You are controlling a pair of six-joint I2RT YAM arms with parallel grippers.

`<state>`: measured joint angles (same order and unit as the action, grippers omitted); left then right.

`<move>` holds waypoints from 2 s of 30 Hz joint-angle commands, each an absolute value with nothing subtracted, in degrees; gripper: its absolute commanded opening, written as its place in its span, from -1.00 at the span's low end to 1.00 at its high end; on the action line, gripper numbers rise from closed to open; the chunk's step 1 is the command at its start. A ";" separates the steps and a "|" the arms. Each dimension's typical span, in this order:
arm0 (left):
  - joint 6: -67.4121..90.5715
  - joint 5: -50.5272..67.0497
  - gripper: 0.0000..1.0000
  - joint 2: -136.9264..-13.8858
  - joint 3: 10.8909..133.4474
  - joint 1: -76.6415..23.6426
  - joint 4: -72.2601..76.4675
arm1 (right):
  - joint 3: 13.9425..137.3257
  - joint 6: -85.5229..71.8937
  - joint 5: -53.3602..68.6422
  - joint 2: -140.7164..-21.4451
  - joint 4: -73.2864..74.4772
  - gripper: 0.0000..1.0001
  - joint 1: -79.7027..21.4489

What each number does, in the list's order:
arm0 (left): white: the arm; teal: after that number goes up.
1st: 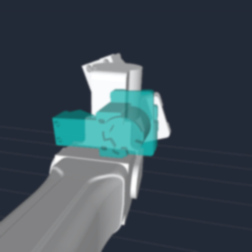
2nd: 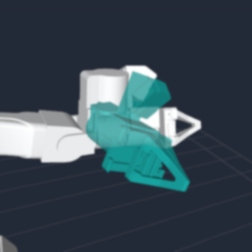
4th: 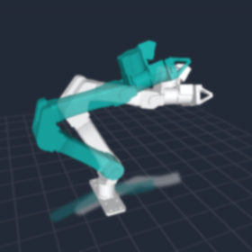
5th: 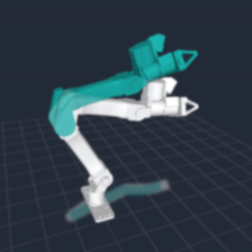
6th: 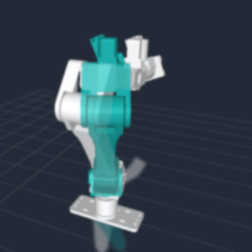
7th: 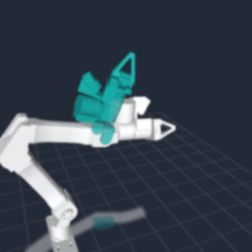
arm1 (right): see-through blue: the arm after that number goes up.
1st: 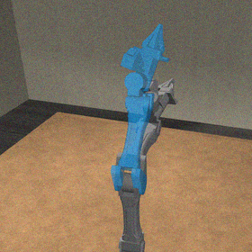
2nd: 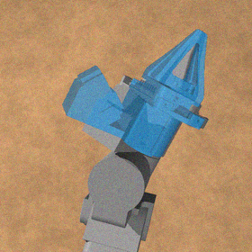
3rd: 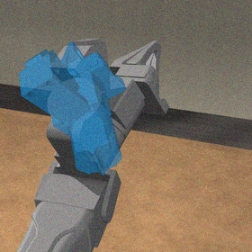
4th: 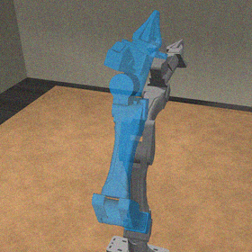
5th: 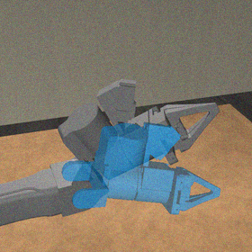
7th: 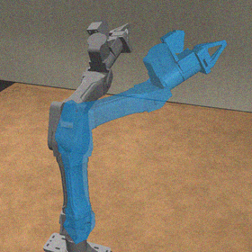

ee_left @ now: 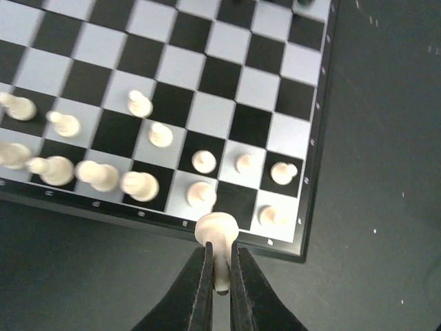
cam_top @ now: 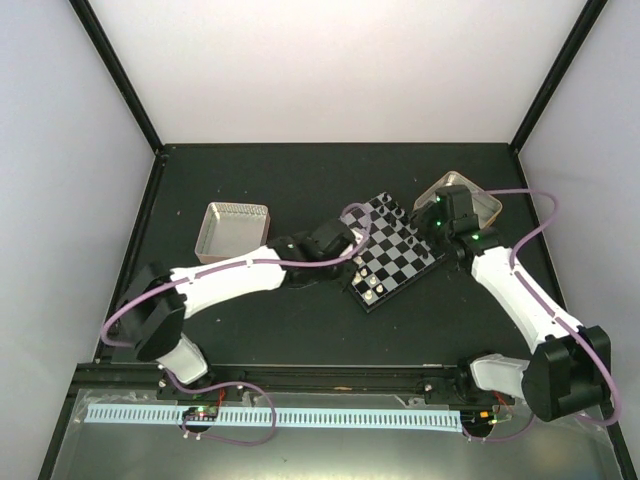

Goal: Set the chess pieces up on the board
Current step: Place the chess piece on the chessboard.

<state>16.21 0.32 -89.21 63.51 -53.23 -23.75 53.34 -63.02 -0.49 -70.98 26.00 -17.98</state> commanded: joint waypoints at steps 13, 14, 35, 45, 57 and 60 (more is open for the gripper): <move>12.81 -4.66 -0.97 -106.49 82.24 -59.33 -43.32 | 48.42 -58.59 -5.34 -69.13 29.00 0.12 -13.25; 12.79 -4.72 -0.97 -107.15 82.84 -59.33 -43.64 | 48.27 -58.56 -5.27 -69.15 28.96 0.12 -13.13; 12.13 -2.22 -0.91 -115.83 90.86 -58.71 -49.22 | 47.92 -58.83 -0.84 -70.52 27.25 0.12 -12.31; 11.95 -1.68 -0.86 -117.36 92.40 -58.46 -49.34 | 47.99 -58.82 -0.05 -70.97 26.98 0.12 -12.34; 12.04 -2.03 -0.74 -117.47 93.10 -58.21 -49.57 | 47.89 -58.82 0.44 -71.01 26.85 0.12 -12.32; 12.19 -2.32 -0.75 -117.30 93.13 -58.18 -49.49 | 47.89 -58.76 0.59 -70.95 26.88 0.12 -12.30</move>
